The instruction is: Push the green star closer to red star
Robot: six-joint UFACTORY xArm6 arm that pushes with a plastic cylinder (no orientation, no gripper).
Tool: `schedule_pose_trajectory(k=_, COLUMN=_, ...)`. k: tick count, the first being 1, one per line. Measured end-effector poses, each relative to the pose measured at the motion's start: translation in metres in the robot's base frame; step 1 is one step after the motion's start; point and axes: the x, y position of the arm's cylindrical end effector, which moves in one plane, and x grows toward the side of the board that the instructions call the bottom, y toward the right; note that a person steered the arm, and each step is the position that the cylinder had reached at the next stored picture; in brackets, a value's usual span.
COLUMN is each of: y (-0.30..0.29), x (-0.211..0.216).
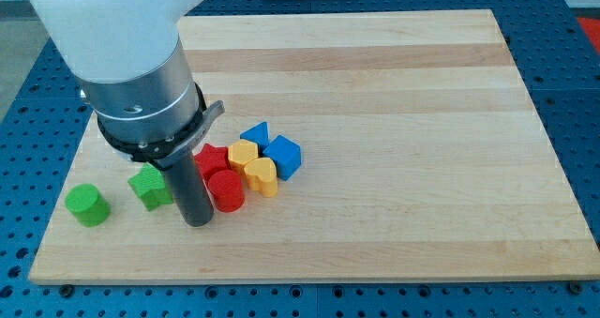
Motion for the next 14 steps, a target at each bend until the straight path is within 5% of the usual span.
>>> schedule_pose_trajectory(k=4, y=-0.100, x=0.053)
schedule_pose_trajectory(k=9, y=-0.088, x=-0.010)
schedule_pose_trajectory(k=14, y=-0.018, x=-0.005)
